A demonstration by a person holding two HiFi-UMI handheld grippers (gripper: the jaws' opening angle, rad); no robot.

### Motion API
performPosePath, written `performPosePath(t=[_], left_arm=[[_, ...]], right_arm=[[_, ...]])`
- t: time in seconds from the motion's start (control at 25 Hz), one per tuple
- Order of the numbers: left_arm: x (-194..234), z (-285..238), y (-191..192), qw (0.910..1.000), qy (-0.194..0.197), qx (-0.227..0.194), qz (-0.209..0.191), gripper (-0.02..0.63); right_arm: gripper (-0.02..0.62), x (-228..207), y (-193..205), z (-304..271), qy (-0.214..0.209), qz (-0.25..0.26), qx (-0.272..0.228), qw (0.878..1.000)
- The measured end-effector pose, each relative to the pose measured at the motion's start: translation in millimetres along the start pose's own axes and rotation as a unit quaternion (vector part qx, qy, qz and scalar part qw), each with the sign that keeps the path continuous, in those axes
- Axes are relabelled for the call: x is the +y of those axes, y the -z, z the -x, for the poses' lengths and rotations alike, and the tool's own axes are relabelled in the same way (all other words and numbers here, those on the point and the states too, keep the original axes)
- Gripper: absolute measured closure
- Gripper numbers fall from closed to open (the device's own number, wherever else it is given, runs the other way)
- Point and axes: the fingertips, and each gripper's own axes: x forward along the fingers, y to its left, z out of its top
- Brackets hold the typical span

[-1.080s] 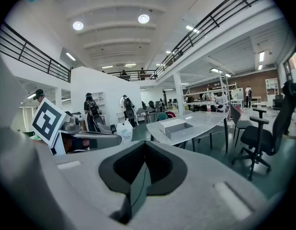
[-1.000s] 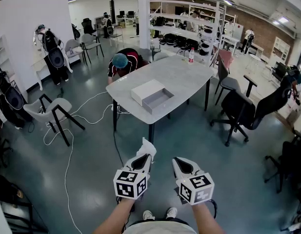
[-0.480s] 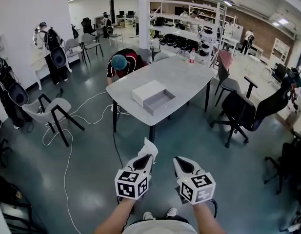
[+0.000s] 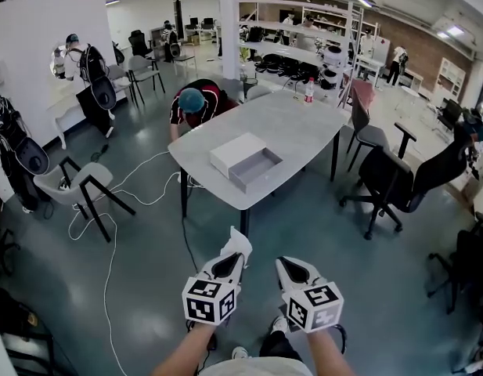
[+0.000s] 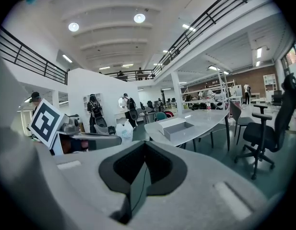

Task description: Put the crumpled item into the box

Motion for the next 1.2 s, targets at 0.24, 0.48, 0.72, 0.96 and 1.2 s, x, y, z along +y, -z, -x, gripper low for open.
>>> performPosePath(t=[0.24, 0.48, 0.72, 0.96, 1.2], left_arm=[[5, -35, -12, 1.0, -0.007, 0.004, 0.002, 0.588], [14, -86, -21, 0.9998, -0.016, 0.008, 0.005, 0.588], [19, -129, -36, 0.9993, -0.033, 0.014, 0.006, 0.588], [22, -166, -52, 0.9983, -0.057, 0.013, -0.01, 0.588], [11, -200, -57, 0.9971, -0.063, 0.018, -0.04, 0.588]], right_arm=[[0.591, -29, -9, -23, -0.01, -0.004, 0.004, 1.0], [0.591, -72, -19, -55, -0.021, -0.008, 0.007, 1.0], [0.591, -112, -37, -81, -0.038, -0.01, 0.01, 0.999], [0.591, -145, -53, -102, -0.062, -0.009, 0.01, 0.998], [0.591, -179, -62, -112, -0.079, -0.008, 0.012, 0.997]])
